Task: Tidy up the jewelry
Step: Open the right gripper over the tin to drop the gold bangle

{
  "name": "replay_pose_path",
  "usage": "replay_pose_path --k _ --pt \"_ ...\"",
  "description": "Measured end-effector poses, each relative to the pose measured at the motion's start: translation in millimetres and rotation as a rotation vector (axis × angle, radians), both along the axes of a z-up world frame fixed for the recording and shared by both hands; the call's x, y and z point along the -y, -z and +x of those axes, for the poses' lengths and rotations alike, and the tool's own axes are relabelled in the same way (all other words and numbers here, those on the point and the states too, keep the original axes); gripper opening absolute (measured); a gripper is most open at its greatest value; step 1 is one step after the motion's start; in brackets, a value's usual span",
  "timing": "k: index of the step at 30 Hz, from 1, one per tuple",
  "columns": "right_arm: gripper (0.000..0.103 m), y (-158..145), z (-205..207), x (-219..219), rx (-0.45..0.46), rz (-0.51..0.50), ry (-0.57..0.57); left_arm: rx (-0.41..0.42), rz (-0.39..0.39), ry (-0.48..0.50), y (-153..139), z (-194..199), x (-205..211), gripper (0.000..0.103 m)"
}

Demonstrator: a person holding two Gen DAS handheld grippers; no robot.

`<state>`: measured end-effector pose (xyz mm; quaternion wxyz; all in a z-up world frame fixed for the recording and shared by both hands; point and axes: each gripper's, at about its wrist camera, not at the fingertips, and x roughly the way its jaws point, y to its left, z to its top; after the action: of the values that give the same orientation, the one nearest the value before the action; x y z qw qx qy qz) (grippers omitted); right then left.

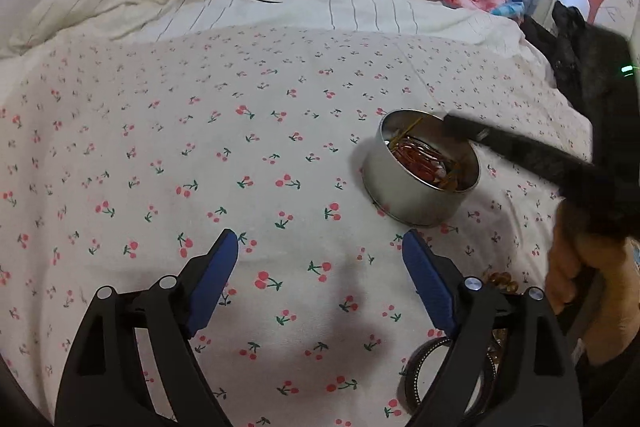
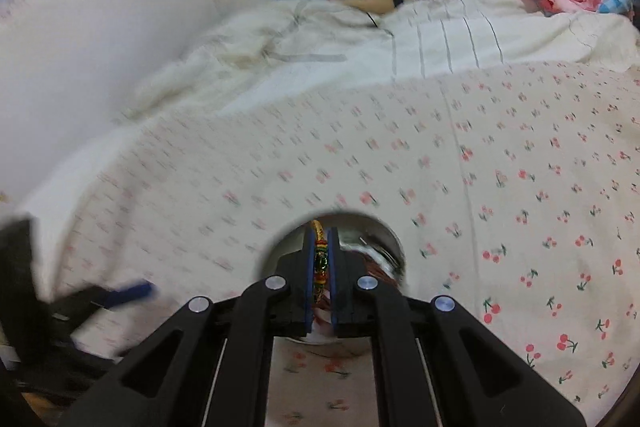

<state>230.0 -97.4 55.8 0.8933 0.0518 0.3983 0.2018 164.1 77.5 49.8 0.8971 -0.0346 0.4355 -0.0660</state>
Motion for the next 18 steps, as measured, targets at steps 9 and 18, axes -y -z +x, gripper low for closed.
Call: replay_pose_path --k 9,18 --pt "0.058 -36.2 -31.4 19.3 0.132 -0.041 0.042 -0.002 0.050 0.047 -4.1 -7.2 13.4 0.086" --pt "0.066 -17.6 -116.1 72.1 0.025 -0.211 -0.064 -0.044 0.029 0.147 4.6 -51.9 17.4 0.087"
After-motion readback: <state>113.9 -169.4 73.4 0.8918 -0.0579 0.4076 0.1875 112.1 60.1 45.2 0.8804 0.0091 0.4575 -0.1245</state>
